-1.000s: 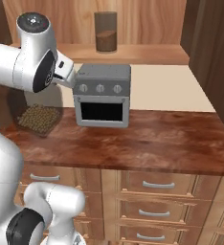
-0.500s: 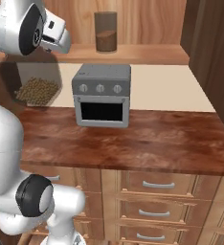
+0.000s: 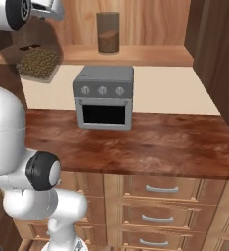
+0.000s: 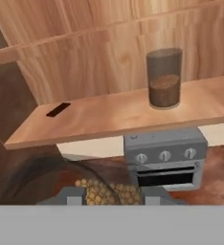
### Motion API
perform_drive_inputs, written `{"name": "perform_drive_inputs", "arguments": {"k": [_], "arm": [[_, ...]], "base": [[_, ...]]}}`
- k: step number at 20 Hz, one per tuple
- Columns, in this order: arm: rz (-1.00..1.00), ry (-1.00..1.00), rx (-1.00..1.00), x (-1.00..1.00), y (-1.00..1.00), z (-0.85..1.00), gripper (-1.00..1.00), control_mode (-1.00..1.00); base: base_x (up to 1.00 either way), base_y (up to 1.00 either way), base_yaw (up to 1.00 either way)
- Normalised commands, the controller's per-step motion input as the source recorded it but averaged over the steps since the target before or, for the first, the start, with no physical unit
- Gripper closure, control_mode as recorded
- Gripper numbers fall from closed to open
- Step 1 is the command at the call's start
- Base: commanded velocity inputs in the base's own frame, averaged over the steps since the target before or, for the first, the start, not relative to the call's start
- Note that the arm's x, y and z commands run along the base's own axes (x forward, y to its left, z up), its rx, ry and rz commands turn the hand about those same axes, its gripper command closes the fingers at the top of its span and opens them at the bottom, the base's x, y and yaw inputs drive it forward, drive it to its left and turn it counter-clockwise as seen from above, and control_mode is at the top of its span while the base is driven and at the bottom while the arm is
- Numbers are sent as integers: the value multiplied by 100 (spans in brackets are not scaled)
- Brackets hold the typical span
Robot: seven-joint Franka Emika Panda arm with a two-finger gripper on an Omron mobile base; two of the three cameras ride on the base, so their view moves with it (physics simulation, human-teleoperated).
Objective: Pick the jar and jar from the dining table and place them in the open cabinet. Close the cabinet after placing the objects.
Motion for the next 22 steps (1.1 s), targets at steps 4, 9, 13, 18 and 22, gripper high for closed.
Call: {"name": "perform_drive_inputs", "arguments": {"k": [4,9,13,18,22], "arm": [[5,-36,-10,30,34,2,100,-100],[6,-14,-3,63,7,3,100,-100],[5,0,0,81,0,0,100,-100],[5,0,0,73,0,0,100,-100],[5,0,0,69,1,-1,100,-100]], "base": [[0,0,0],[0,0,0],[0,0,0],[0,0,0],[0,0,0]]}}
